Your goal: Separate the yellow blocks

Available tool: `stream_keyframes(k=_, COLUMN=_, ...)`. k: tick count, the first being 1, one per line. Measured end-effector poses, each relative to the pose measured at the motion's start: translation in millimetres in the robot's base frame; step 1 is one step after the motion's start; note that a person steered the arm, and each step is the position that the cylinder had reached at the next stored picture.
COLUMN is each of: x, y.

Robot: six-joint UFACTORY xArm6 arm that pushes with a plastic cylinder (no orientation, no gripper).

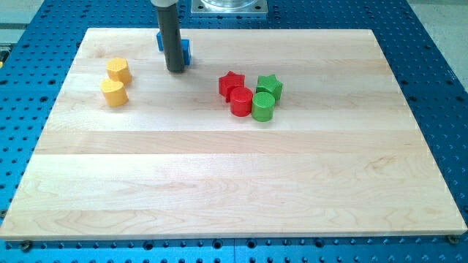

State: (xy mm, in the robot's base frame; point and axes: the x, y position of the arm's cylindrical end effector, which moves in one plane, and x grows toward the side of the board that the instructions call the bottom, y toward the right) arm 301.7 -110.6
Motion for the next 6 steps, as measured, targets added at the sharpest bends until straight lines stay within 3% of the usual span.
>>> stream_keyframes(k=1, x=11.8, y=-26.2)
stream_keyframes(k=3, x=-12.0, y=-145.1)
stream_keyframes(k=4, x=43.9, y=-112.8)
stream_keyframes(k=5, x=51.4, y=-41.7)
stream_keyframes(k=6, x=58.1, y=-137.6)
